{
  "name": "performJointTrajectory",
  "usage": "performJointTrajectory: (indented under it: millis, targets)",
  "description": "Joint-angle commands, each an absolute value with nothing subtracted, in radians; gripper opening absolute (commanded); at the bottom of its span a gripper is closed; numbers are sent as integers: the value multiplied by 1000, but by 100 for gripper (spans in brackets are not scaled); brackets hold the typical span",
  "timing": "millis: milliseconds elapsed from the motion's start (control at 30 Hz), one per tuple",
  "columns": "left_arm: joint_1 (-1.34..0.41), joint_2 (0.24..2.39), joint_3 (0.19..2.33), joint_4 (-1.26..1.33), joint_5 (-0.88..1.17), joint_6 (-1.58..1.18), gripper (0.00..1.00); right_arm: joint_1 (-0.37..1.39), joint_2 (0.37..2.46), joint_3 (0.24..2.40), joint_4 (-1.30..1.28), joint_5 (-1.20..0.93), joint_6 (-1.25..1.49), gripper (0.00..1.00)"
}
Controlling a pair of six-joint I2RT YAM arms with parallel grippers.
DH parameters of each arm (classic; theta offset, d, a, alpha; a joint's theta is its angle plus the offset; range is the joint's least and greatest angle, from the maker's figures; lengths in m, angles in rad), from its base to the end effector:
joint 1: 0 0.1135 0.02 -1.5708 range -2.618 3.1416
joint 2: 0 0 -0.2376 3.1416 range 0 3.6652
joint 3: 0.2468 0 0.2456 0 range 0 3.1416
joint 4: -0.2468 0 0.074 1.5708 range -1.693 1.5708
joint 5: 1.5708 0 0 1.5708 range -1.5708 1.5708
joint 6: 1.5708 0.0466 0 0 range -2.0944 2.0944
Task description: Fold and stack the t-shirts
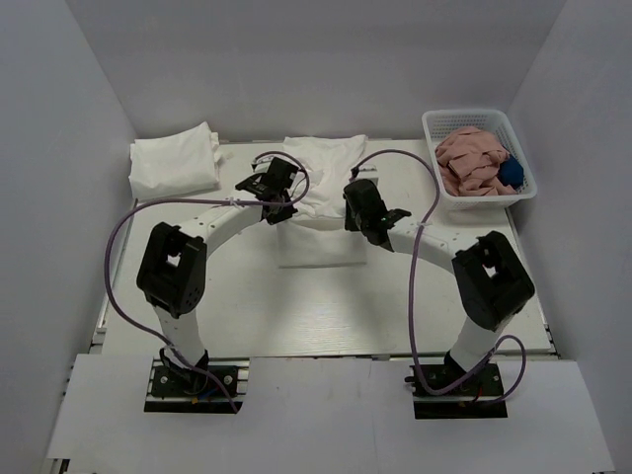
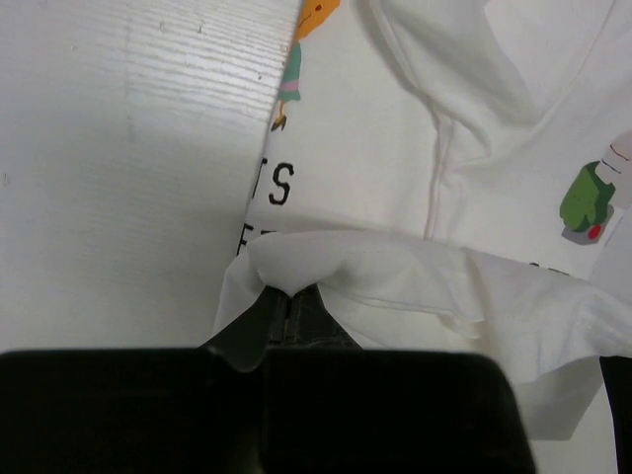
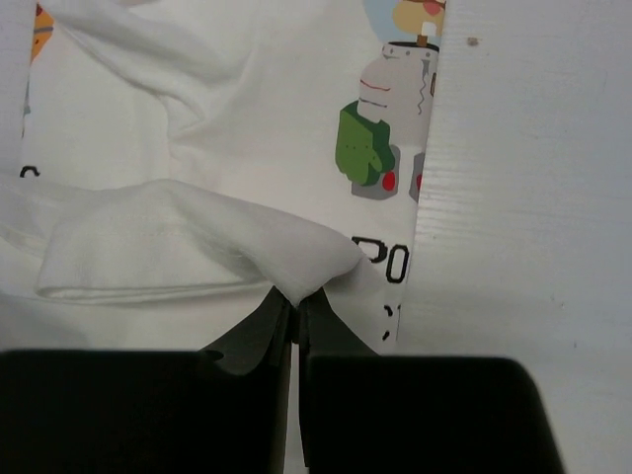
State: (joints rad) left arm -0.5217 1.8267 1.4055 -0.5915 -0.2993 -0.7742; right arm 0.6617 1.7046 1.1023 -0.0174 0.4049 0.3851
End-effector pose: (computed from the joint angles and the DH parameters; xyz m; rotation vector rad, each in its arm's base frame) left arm 0.3404 -0.1798 0.2002 -0.4251 2.4849 -0.1328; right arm 0.3088 0.2172 0.1956 -0.0705 2.1375 0.1693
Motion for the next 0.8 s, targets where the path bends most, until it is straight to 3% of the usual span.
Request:
performJointTrajectory:
  millis: [0,133,600,633,667,700,767]
  targets:
    - [-502,1867,1483,-517,-308,-712,0,631,1762,1186,31,397,373,0]
    - [-482,1952,1554,-526,-261,-680,0,609,1836,1288,-50,425,416,0]
    - [-442,2037,1586,-449,-175,-623,1,574,1928,1338,-126,428,499,0]
    - [-442,2052,1623,-463,-164,-623,10,569,1939,1354,-139,429,500,0]
    - [-431,2068,1643,-489,-164,-623,45,566,1966,1376,-141,431,502,8]
    - [-431,2083,1666,-498,-164,-611,63,565,1979,1388,-147,436,502,29]
    - [-422,2135,1745,-534,-173,-601,85,551,2014,1471,-149,434,492,42]
